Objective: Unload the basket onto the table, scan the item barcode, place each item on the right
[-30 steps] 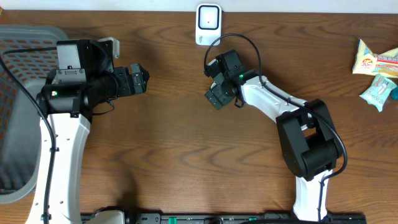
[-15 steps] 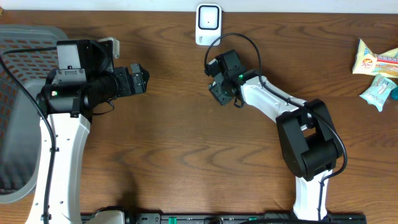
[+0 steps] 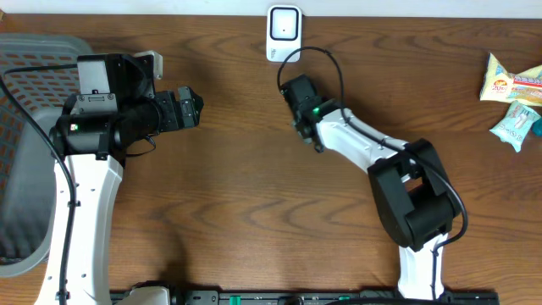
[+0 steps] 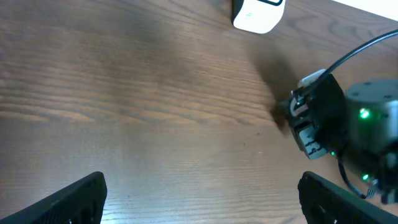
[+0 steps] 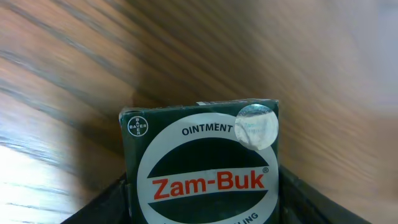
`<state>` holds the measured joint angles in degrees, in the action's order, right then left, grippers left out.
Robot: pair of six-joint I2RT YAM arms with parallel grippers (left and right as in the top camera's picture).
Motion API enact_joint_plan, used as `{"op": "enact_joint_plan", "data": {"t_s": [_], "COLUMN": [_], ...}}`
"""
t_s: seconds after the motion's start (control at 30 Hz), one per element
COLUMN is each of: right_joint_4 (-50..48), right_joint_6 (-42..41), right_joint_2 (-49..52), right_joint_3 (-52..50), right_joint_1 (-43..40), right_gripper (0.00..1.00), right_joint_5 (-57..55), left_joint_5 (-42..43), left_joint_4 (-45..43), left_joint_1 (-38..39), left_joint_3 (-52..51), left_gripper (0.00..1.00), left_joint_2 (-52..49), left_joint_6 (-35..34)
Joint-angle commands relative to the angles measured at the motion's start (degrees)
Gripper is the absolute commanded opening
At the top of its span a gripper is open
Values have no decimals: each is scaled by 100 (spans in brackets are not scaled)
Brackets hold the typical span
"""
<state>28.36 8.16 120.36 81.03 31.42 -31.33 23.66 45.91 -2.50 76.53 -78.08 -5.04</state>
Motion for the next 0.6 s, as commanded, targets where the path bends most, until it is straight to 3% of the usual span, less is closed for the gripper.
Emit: {"op": "enact_joint_plan", "data": {"t_s": [0.0, 0.27, 0.57], "right_joint_4": [109, 269, 260], "right_joint_6": [-389, -859, -857], "right_joint_2": [-205, -203, -195], "right_joint_3": [33, -155, -393], "right_joint_1": [146, -103, -448], "right_gripper": [59, 60, 63], "right_joint_5": [-1598, -1637, -1637], "left_joint_5": [-42, -42, -42], "left_joint_4": [-4, -4, -4], "left_joint_1": [7, 7, 7], "left_joint_3": [9, 9, 9], "left_gripper": [98, 98, 98], "left_joint_2": [-15, -15, -15], "left_joint_6": [74, 74, 74]}}
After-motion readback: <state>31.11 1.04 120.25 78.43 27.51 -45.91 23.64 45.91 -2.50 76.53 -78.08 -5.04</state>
